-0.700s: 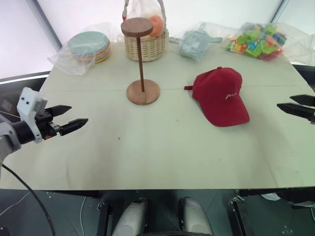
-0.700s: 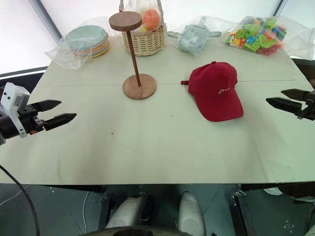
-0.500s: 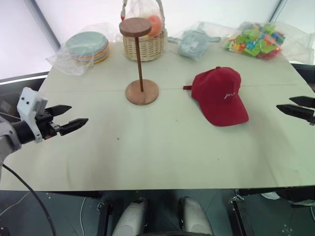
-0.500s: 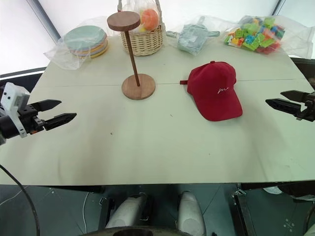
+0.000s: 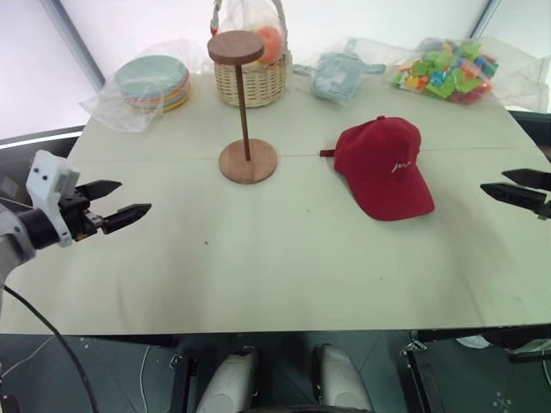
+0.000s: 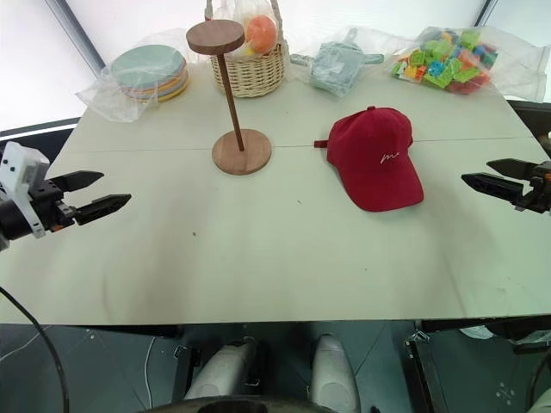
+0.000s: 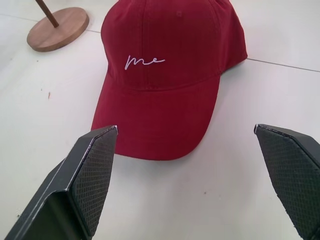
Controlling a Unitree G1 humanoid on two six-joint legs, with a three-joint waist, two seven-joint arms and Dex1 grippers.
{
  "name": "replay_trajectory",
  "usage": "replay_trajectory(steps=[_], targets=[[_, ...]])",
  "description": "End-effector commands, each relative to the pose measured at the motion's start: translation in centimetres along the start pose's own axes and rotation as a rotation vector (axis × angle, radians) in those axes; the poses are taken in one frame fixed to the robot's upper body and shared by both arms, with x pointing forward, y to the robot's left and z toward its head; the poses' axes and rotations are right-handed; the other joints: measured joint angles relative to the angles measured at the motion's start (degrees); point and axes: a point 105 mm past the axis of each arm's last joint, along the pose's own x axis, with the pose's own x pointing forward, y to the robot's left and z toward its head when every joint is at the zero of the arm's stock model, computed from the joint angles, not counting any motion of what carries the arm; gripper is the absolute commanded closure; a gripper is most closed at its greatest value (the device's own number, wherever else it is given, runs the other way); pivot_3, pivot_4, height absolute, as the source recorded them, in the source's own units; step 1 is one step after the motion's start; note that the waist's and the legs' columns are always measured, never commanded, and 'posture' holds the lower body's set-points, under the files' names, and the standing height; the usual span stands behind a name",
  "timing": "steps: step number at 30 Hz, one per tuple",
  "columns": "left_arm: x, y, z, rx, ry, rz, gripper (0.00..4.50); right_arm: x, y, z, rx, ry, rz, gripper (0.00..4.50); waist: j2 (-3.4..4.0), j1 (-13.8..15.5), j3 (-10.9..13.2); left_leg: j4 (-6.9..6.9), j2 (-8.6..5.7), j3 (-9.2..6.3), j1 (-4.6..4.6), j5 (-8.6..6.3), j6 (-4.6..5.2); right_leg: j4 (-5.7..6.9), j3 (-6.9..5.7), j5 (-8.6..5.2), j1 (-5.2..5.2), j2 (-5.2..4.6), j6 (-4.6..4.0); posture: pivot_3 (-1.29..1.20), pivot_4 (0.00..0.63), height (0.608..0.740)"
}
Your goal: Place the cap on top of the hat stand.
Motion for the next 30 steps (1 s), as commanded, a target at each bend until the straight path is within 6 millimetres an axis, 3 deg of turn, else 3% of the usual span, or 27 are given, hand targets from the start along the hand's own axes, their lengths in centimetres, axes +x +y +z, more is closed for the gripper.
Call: replay_trajectory(steps=[1,8,12,16,22,27,30], targets=[[-0.2,0.4,0.8,0.031,-0.027,0.017,0.00,-0.2,0.3,1.7,-0.043,-0.041,0.003,0.03,0.00,0.0,0.0,0.00,0.00,0.00,0.00,0.00,0.00,0.01,0.00,0.00,0.00,0.00,0.00,0.00,0.150,0.740],[-0.3,0.6,1.0,0.040,-0.026,0.014,0.00,-0.1,0.3,1.6,-0.045,-0.033,0.001,0.03,0.00,0.0,0.0,0.00,0.00,0.01,0.00,0.00,0.00,0.01,0.01,0.00,-0.01,0.00,0.00,0.00,0.150,0.740],[-0.3,0.4,2.3,0.033,-0.053,-0.043,0.00,0.0,0.4,1.5,-0.047,-0.029,0.000,0.03,-0.02,0.1,0.0,0.00,0.00,0.01,0.00,0.00,0.00,0.04,0.02,0.00,-0.02,0.01,0.00,0.00,0.150,0.740],[0.4,-1.8,4.7,0.054,-0.073,-0.214,0.00,0.1,0.5,1.6,-0.051,-0.026,0.004,0.03,-0.03,0.1,0.0,0.03,-0.02,0.02,-0.01,0.00,0.00,0.05,0.02,0.00,-0.01,0.00,0.00,0.00,0.150,0.740],[1.6,-7.1,7.6,0.009,-0.134,-0.540,0.00,0.9,1.1,2.2,-0.112,-0.021,-0.001,0.03,-0.03,-0.1,0.0,0.03,0.00,0.03,0.00,0.00,0.00,0.11,0.02,0.01,-0.04,0.01,0.01,0.00,0.150,0.740],[2.7,-7.4,7.5,0.027,-0.101,-0.579,0.00,2.5,3.0,2.8,-0.505,0.107,0.018,0.03,-0.03,-0.4,0.0,0.04,0.00,0.15,0.01,0.00,0.00,0.30,0.07,0.00,-0.19,0.03,0.01,0.00,0.150,0.740],[3.3,-6.9,7.6,0.027,-0.107,-0.570,0.00,2.8,4.3,1.8,-0.797,0.243,0.095,0.03,-0.04,-0.2,0.0,0.06,-0.01,0.22,0.01,0.01,0.00,0.40,0.10,0.00,-0.26,0.05,0.01,0.00,0.150,0.740]])
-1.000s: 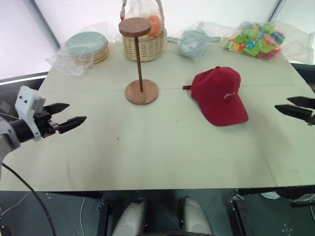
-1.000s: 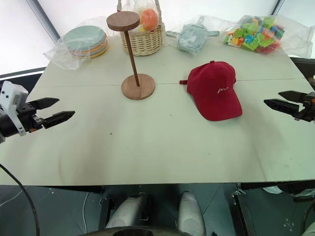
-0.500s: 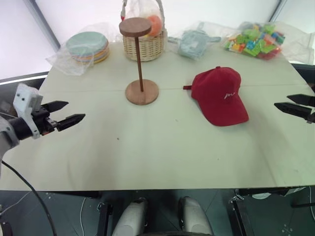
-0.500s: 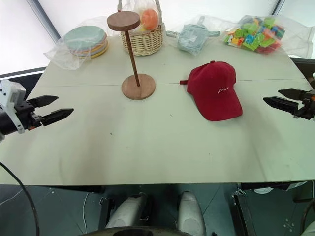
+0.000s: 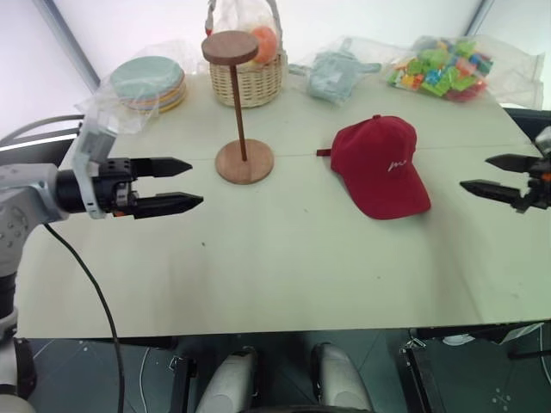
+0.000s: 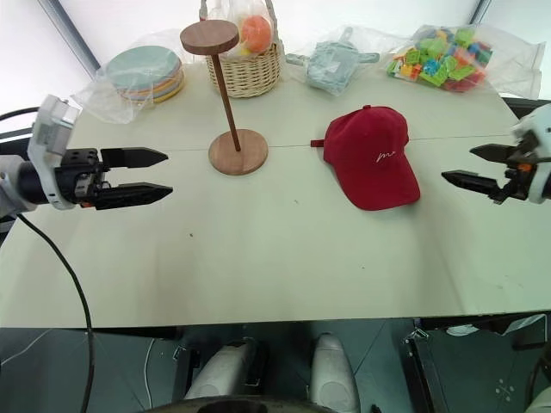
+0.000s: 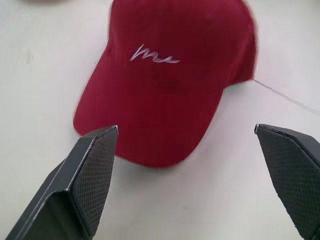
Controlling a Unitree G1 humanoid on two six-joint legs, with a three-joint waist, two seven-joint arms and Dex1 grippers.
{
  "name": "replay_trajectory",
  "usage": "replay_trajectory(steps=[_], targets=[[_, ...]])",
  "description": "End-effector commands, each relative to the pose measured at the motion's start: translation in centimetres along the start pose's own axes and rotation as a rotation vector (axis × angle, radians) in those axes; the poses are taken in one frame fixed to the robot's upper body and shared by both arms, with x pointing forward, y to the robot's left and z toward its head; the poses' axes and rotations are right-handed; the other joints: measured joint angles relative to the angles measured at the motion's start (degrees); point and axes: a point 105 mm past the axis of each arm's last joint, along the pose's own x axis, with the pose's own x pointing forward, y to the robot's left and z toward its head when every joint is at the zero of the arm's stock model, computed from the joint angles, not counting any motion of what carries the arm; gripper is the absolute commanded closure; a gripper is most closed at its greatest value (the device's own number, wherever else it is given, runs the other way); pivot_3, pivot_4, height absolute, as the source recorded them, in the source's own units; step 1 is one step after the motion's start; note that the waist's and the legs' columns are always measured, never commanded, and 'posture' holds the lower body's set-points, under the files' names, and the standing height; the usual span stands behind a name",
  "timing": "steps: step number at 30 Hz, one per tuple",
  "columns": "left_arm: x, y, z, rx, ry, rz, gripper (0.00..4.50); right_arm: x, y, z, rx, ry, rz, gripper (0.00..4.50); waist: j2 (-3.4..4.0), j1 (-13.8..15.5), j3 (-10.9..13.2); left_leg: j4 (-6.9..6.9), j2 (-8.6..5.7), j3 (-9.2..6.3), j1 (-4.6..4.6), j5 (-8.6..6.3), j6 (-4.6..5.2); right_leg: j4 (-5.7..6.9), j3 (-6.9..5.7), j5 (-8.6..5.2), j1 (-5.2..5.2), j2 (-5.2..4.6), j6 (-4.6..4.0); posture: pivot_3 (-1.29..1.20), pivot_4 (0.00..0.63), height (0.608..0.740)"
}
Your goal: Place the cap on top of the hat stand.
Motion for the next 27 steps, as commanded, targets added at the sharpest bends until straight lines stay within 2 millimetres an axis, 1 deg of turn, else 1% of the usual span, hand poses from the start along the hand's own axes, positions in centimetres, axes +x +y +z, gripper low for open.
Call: replay_trajectory(steps=[1,3,6,9,13,15,19,23,27], targets=[[-0.1,0.6,0.9,0.047,-0.015,0.012,0.00,-0.4,1.0,0.6,-0.385,0.131,0.067,0.03,-0.01,0.2,0.0,0.03,0.00,0.01,0.00,0.00,0.00,0.02,0.00,0.00,0.00,0.00,0.00,0.00,0.150,0.740],[0.1,0.9,0.6,0.049,-0.015,0.013,0.00,-0.4,1.5,-0.5,-0.515,0.196,0.101,0.03,-0.03,0.4,0.0,0.07,-0.04,0.04,0.00,0.00,0.00,0.08,0.01,0.00,0.01,-0.01,0.01,0.00,0.150,0.740],[0.4,0.8,0.1,0.046,-0.023,0.011,0.00,0.2,2.7,-0.7,-0.607,0.173,0.132,0.03,-0.06,0.2,0.0,0.10,-0.02,0.04,0.01,0.00,0.01,0.08,0.03,0.00,0.02,0.00,0.01,0.00,0.150,0.740],[0.7,0.5,-0.3,0.040,-0.031,0.007,0.00,0.7,3.7,-1.4,-0.688,0.187,0.179,0.03,-0.06,0.1,0.0,0.09,0.00,0.05,0.03,0.00,0.00,0.15,0.05,-0.01,0.00,0.01,0.00,0.00,0.150,0.740],[0.9,0.2,-0.3,0.034,-0.049,0.005,0.00,2.4,4.4,-2.7,-0.799,0.191,0.210,0.03,-0.06,-0.1,0.0,0.10,0.00,0.11,0.06,0.01,0.00,0.17,0.11,-0.01,-0.01,0.02,0.00,0.00,0.150,0.740],[0.8,0.1,-0.2,0.031,-0.063,0.011,0.00,3.9,4.7,-3.0,-0.870,0.167,0.206,0.03,-0.08,-0.1,0.0,0.10,0.01,0.12,0.09,0.02,-0.01,0.21,0.12,-0.01,0.00,0.03,0.00,0.00,0.150,0.740],[0.5,-0.1,0.0,0.033,-0.068,0.035,0.00,6.6,4.6,-2.7,-0.965,0.116,0.169,0.03,-0.11,-0.2,0.0,0.10,0.00,0.15,0.10,0.03,-0.04,0.25,0.16,-0.01,-0.03,0.04,-0.01,0.00,0.150,0.740],[0.1,-0.3,-0.1,0.029,-0.070,0.064,0.00,8.3,3.9,-2.6,-1.013,0.119,0.141,0.03,-0.15,-0.3,0.0,0.09,0.02,0.17,0.13,0.04,-0.06,0.27,0.20,-0.01,-0.04,0.06,-0.01,0.00,0.150,0.740],[-0.2,-0.5,-0.3,0.021,-0.081,0.095,0.00,9.8,3.2,-2.0,-1.072,0.111,0.088,0.03,-0.25,-0.4,0.0,0.10,0.03,0.18,0.15,0.07,-0.10,0.29,0.25,-0.01,-0.03,0.10,-0.02,0.00,0.150,0.740]])
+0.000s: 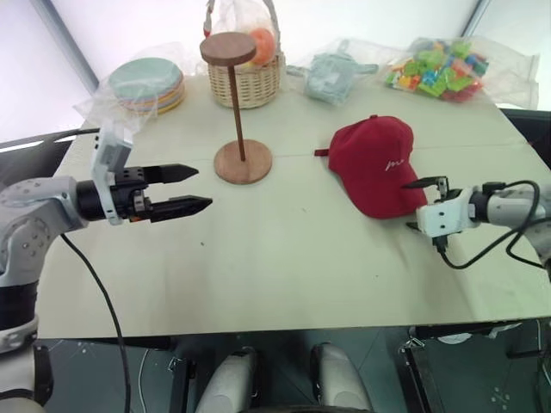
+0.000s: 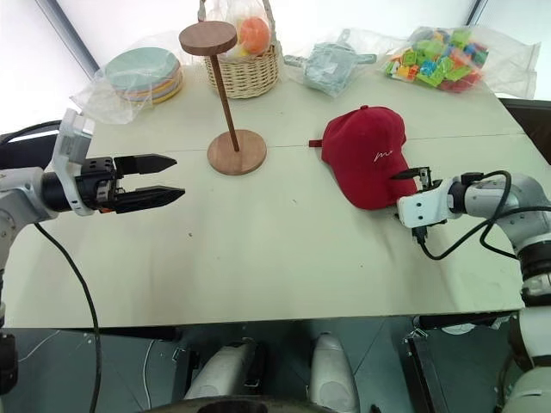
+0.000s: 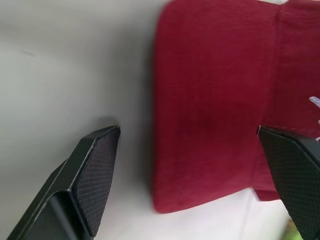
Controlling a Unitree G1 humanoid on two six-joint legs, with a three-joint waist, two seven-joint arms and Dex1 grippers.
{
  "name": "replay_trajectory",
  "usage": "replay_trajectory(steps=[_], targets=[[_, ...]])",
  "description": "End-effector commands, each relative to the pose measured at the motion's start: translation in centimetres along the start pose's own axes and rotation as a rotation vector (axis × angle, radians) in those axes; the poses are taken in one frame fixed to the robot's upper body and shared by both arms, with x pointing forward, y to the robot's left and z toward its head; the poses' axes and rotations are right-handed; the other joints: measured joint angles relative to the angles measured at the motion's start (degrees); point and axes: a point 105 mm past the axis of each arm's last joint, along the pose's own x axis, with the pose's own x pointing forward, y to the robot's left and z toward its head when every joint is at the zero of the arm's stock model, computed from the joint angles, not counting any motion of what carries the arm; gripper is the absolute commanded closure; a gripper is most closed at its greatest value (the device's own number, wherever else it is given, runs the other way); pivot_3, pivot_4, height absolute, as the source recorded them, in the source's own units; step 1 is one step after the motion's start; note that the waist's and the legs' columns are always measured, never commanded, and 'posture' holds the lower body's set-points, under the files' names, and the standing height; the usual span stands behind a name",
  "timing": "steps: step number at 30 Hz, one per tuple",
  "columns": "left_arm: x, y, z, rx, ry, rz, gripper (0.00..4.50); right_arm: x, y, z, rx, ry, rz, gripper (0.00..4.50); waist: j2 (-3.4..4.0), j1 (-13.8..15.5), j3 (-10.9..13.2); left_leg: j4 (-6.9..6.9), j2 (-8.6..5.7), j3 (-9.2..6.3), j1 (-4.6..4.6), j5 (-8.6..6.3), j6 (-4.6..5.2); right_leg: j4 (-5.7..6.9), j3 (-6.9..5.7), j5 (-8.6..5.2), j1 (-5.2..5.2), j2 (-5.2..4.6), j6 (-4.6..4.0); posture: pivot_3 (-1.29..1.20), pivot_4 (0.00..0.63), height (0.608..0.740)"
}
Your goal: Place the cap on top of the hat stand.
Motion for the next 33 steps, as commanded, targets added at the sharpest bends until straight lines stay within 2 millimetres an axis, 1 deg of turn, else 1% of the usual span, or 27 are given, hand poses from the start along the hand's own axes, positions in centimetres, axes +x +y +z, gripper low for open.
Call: replay_trajectory(steps=[1,4,6,8,10,14,15,18,23,25,26,27,29,30,31,32,33], targets=[[-0.7,-0.5,1.3,0.045,-0.039,0.027,0.00,1.0,-0.5,-0.1,-0.057,0.017,-0.040,0.03,-0.05,0.0,0.0,0.00,0.00,0.00,0.00,0.01,-0.01,0.01,0.00,0.00,0.00,0.00,0.00,0.00,0.150,0.740],[-0.9,-0.6,1.2,0.037,-0.046,0.047,0.00,1.9,-1.6,0.6,-0.134,0.003,-0.103,0.03,-0.08,-0.2,0.0,-0.01,0.01,0.00,0.01,0.01,-0.02,0.03,0.03,0.00,0.00,0.03,-0.01,0.00,0.150,0.740],[-1.0,-0.6,1.2,0.036,-0.050,0.059,0.00,2.2,-1.8,0.9,-0.159,-0.011,-0.128,0.52,-0.10,-0.6,-0.1,-0.01,0.01,-0.01,0.01,0.03,-0.06,0.04,0.03,0.00,0.00,0.05,-0.01,0.00,0.150,0.740],[-1.1,-0.6,1.2,0.033,-0.052,0.066,0.00,2.3,-1.9,1.1,-0.194,-0.023,-0.150,1.24,-0.10,-0.8,0.0,-0.03,0.01,-0.02,0.01,0.04,-0.07,0.07,0.04,-0.01,-0.03,0.05,-0.02,0.00,0.150,0.740],[-1.2,-0.6,1.2,0.031,-0.052,0.072,0.00,2.2,-2.1,1.2,-0.224,-0.027,-0.179,2.33,-0.09,-1.0,0.0,-0.08,0.01,-0.02,0.01,0.04,-0.07,0.09,0.06,-0.02,-0.07,0.05,-0.04,0.00,0.150,0.740],[-1.3,-0.5,1.2,0.030,-0.054,0.080,0.00,2.0,-2.5,1.2,-0.269,-0.028,-0.210,4.25,-0.09,-1.2,0.0,-0.11,0.02,-0.01,0.01,0.05,-0.09,0.11,0.09,-0.04,-0.10,0.08,-0.07,0.00,0.150,0.740],[-1.3,-0.4,1.2,0.030,-0.055,0.081,0.00,2.0,-2.5,1.1,-0.273,-0.026,-0.215,4.47,-0.09,-1.2,-0.1,-0.11,0.02,0.01,0.01,0.05,-0.09,0.11,0.12,-0.04,-0.10,0.08,-0.07,0.00,0.150,0.740],[-1.2,-0.3,1.2,0.031,-0.056,0.084,0.00,1.9,-2.8,1.0,-0.272,-0.022,-0.223,4.47,-0.11,-1.1,-0.1,-0.11,0.04,0.01,0.02,0.05,-0.09,0.10,0.13,-0.04,-0.09,0.13,-0.07,0.00,0.150,0.740],[-1.4,0.0,1.2,0.036,-0.057,0.091,0.00,0.9,-4.6,1.0,-0.296,-0.020,-0.267,4.47,-0.11,-1.1,-0.1,-0.10,0.03,0.01,0.02,0.06,-0.09,0.11,0.13,-0.04,-0.08,0.12,-0.07,0.00,0.150,0.740],[-1.5,0.2,1.2,0.043,-0.059,0.102,0.00,-0.1,-6.6,1.3,-0.318,-0.017,-0.326,4.47,-0.10,-1.1,-0.1,-0.11,0.04,0.01,0.02,0.06,-0.09,0.10,0.13,-0.04,-0.09,0.12,-0.07,0.00,0.150,0.740],[-1.8,0.4,1.4,0.048,-0.061,0.114,0.00,-1.2,-8.9,1.2,-0.314,0.006,-0.409,4.47,-0.09,-1.1,0.0,-0.11,0.04,0.01,0.02,0.05,-0.09,0.10,0.14,-0.04,-0.09,0.12,-0.07,0.00,0.150,0.740],[-1.9,0.6,1.5,0.053,-0.062,0.122,0.00,-2.1,-10.5,1.2,-0.309,0.021,-0.466,4.47,-0.08,-1.1,0.0,-0.11,0.03,0.01,0.01,0.06,-0.09,0.10,0.13,-0.04,-0.10,0.12,-0.07,0.00,0.150,0.740],[-2.3,1.0,1.7,0.062,-0.066,0.141,0.00,-4.6,-14.3,1.1,-0.285,0.063,-0.617,4.47,-0.07,-1.1,0.0,-0.11,0.04,0.04,0.01,0.05,-0.09,0.10,0.15,-0.04,-0.10,0.12,-0.07,0.00,0.150,0.740],[-2.5,1.2,1.8,0.066,-0.067,0.151,0.00,-6.2,-16.5,1.3,-0.270,0.080,-0.711,4.47,-0.06,-1.1,0.0,-0.12,0.04,0.05,0.01,0.05,-0.09,0.09,0.17,-0.04,-0.13,0.12,-0.07,0.00,0.150,0.740],[-2.8,1.5,2.1,0.073,-0.069,0.164,0.00,-8.4,-19.0,1.8,-0.265,0.096,-0.822,4.47,-0.05,-1.1,0.0,-0.13,0.04,0.05,-0.01,0.05,-0.09,0.10,0.18,-0.04,-0.16,0.12,-0.07,0.00,0.150,0.740],[-3.1,1.7,2.3,0.080,-0.071,0.174,0.00,-10.2,-20.9,2.3,-0.264,0.106,-0.905,4.47,-0.04,-1.1,0.0,-0.15,0.04,0.06,-0.03,0.05,-0.09,0.10,0.18,-0.04,-0.18,0.12,-0.07,0.00,0.150,0.740],[-3.3,1.9,2.6,0.085,-0.072,0.181,0.00,-11.7,-22.3,2.9,-0.264,0.106,-0.972,4.47,-0.03,-1.1,0.1,-0.16,0.04,0.06,-0.09,0.05,-0.09,0.10,0.19,-0.04,-0.26,0.12,-0.08,0.00,0.150,0.740]])
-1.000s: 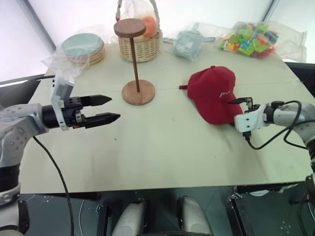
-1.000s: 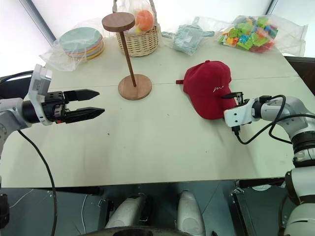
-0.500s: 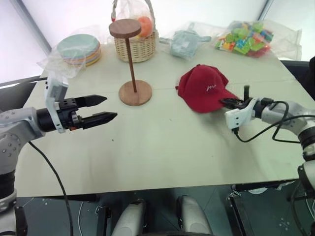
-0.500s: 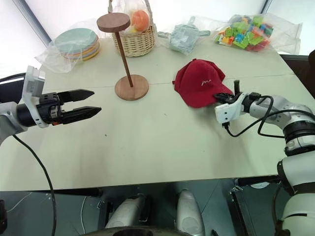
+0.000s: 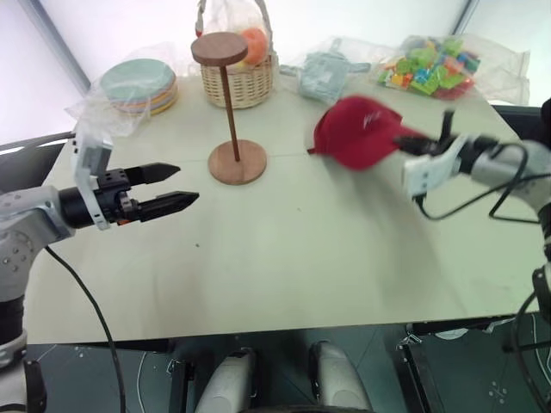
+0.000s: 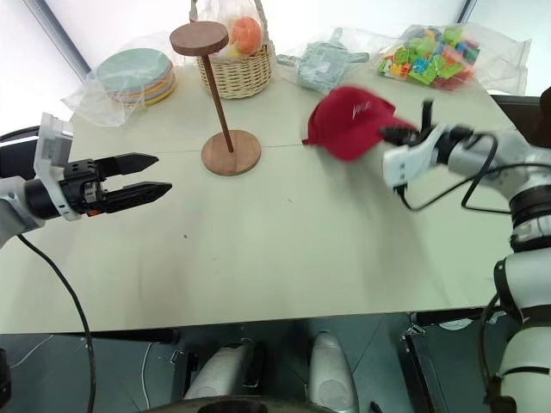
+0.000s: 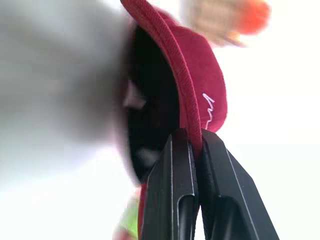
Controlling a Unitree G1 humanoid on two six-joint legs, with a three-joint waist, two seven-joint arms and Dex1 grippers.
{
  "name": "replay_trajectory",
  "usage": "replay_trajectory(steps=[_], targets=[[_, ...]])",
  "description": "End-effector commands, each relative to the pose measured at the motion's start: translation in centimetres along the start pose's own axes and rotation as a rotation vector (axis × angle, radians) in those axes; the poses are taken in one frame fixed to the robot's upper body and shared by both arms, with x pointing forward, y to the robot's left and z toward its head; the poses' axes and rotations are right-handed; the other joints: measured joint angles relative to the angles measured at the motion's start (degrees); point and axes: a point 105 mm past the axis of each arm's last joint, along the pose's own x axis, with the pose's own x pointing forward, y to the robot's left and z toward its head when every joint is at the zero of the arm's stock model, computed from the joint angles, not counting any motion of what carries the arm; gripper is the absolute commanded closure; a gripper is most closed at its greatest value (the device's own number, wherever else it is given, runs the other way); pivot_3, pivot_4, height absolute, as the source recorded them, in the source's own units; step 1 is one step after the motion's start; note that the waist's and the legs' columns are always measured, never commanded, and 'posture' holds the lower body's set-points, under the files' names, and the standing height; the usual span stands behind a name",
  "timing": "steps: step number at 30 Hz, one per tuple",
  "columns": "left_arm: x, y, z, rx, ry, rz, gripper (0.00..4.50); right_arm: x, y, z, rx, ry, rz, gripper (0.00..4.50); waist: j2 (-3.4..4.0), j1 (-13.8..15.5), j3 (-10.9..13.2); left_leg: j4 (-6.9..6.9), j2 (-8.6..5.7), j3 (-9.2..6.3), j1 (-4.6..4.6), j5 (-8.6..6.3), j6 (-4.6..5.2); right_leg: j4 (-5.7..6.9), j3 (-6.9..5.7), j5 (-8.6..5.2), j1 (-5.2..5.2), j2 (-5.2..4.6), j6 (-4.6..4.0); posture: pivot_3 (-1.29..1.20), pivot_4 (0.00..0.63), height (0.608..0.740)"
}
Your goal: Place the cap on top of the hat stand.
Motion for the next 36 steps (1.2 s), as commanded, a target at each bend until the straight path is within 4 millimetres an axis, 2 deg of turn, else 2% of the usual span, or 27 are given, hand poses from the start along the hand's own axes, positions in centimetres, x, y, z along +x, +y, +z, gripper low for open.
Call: replay_trajectory(steps=[1,2,4,6,8,13,19,25,30,36], targets=[[-1.4,0.9,2.4,0.083,-0.041,0.046,0.00,-1.8,-11.3,-0.6,0.005,0.056,-0.375,4.47,0.01,0.0,0.0,-0.02,0.00,0.00,-0.03,0.00,0.00,0.01,0.01,0.00,-0.05,0.00,0.00,0.00,0.150,0.740],[-1.5,1.0,2.6,0.085,-0.042,0.048,0.00,-1.9,-12.0,-0.5,0.014,0.056,-0.399,4.47,0.01,0.0,0.0,-0.09,0.00,0.00,-0.03,0.00,0.00,-0.01,0.01,0.00,-0.07,0.00,-0.01,0.00,0.150,0.740],[-2.0,1.7,3.3,0.101,-0.049,0.071,0.00,-2.0,-14.8,0.5,0.061,0.033,-0.494,4.47,-0.06,0.0,0.0,-0.12,0.03,0.00,-0.03,0.00,0.00,-0.04,0.00,-0.02,-0.06,0.02,-0.03,0.00,0.150,0.740],[-2.5,2.1,4.0,0.138,-0.018,0.069,0.00,-1.7,-17.0,2.8,0.111,-0.023,-0.569,4.47,-0.12,-0.1,0.0,-0.08,0.02,0.00,-0.03,0.00,0.00,-0.04,0.00,-0.02,-0.03,0.01,-0.03,0.00,0.150,0.740],[-2.8,2.4,4.9,0.163,-0.005,0.064,0.00,-1.0,-18.0,5.2,0.143,-0.079,-0.601,4.47,-0.11,-0.2,0.0,-0.02,0.03,0.04,-0.03,0.00,0.00,0.01,0.01,-0.01,-0.04,0.01,-0.02,0.00,0.150,0.740],[-3.5,3.7,6.4,0.210,0.004,0.102,0.00,1.4,-17.9,11.8,0.217,-0.198,-0.614,4.47,-0.11,-0.1,0.0,-0.02,0.03,0.06,-0.05,0.00,0.01,0.12,0.03,-0.01,-0.15,0.01,-0.02,0.00,0.150,0.740],[-3.6,4.7,6.6,0.225,0.001,0.131,0.00,5.1,-15.9,18.9,0.257,-0.287,-0.539,4.47,-0.21,-0.1,0.0,0.08,0.00,0.04,-0.23,0.01,0.01,0.25,0.02,-0.01,-0.33,0.01,-0.02,0.00,0.150,0.740],[-4.2,4.7,6.2,0.213,-0.007,0.163,0.00,6.8,-14.8,20.9,0.260,-0.278,-0.504,4.47,-0.24,-0.2,0.0,0.14,-0.03,-0.06,-0.43,0.01,0.01,0.28,-0.01,-0.01,-0.47,0.00,-0.02,0.00,0.150,0.740],[-4.2,4.4,5.8,0.200,-0.023,0.180,0.00,7.9,-13.6,20.1,0.297,-0.199,-0.455,4.47,-0.25,-0.4,-0.1,0.12,-0.01,-0.06,-0.43,0.01,0.01,0.27,-0.02,-0.01,-0.49,0.01,-0.02,0.00,0.150,0.740],[-3.9,4.8,5.3,0.177,-0.040,0.202,0.00,8.1,-13.4,21.4,0.326,-0.211,-0.419,4.47,-0.26,-1.1,-0.1,0.12,-0.01,-0.07,-0.44,0.01,0.01,0.28,-0.02,-0.01,-0.50,0.01,-0.02,0.00,0.150,0.740]])
